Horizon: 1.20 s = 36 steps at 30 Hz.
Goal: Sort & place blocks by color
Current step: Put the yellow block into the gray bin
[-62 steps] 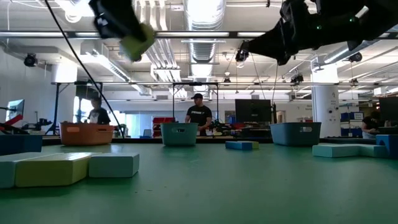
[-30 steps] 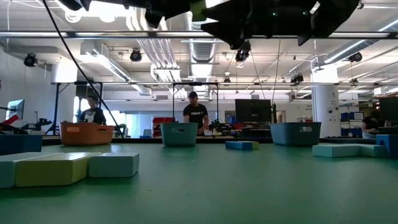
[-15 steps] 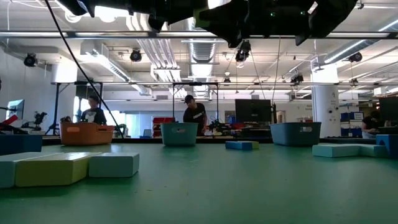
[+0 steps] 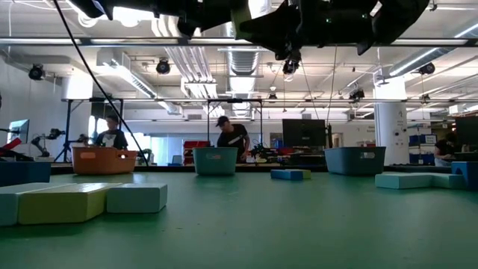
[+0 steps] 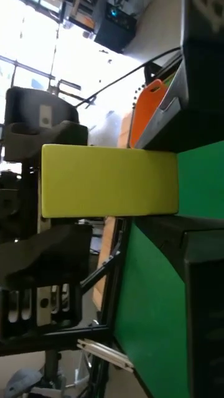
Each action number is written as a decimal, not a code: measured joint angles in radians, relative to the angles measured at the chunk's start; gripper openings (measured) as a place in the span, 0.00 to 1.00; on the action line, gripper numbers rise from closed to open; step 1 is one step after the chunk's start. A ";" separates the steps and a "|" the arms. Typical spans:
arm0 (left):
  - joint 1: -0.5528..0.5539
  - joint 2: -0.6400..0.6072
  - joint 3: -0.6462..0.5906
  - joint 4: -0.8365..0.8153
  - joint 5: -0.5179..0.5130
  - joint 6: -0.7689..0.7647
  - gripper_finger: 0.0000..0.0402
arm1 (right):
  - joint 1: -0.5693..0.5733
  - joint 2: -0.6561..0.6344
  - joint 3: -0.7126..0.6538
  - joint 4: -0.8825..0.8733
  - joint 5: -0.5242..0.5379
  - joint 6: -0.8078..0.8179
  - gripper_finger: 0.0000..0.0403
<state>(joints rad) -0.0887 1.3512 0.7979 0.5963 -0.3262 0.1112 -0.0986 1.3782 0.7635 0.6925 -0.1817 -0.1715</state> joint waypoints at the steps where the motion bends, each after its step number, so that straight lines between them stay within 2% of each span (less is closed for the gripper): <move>1: 0.001 -0.004 0.000 -0.019 0.000 0.000 0.52 | 0.000 -0.005 0.000 -0.010 0.002 0.000 0.30; 4: 0.005 -0.015 0.002 -0.078 -0.001 0.004 0.58 | 0.000 -0.020 0.000 -0.070 0.045 0.004 0.30; 6: 0.005 -0.037 0.000 -0.126 -0.028 0.009 0.61 | -0.006 -0.039 0.000 -0.166 0.110 0.003 0.30; 12: 0.005 -0.144 -0.003 -0.337 -0.148 0.005 0.66 | -0.074 -0.137 0.000 -0.592 0.397 0.021 0.30; 15: 0.005 -0.186 -0.007 -0.361 -0.160 0.001 0.67 | -0.156 -0.167 0.034 -0.826 0.469 0.080 0.30; 18: 0.005 -0.211 -0.012 -0.359 -0.162 0.003 0.67 | -0.271 -0.157 0.122 -1.110 0.482 0.203 0.30; 21: 0.005 -0.226 -0.016 -0.358 -0.170 0.009 0.67 | -0.371 -0.120 0.205 -1.333 0.491 0.239 0.30; 30: 0.005 -0.227 -0.016 -0.368 -0.215 0.059 0.67 | -0.556 0.042 0.402 -1.741 0.491 0.202 0.30; 36: 0.005 -0.245 -0.016 -0.366 -0.233 0.110 0.67 | -0.619 0.175 0.449 -1.831 0.488 -0.020 0.30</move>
<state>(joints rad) -0.0841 1.1066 0.7823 0.2308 -0.5591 0.2217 -0.7179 1.5534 1.2126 -1.1381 0.3068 -0.1919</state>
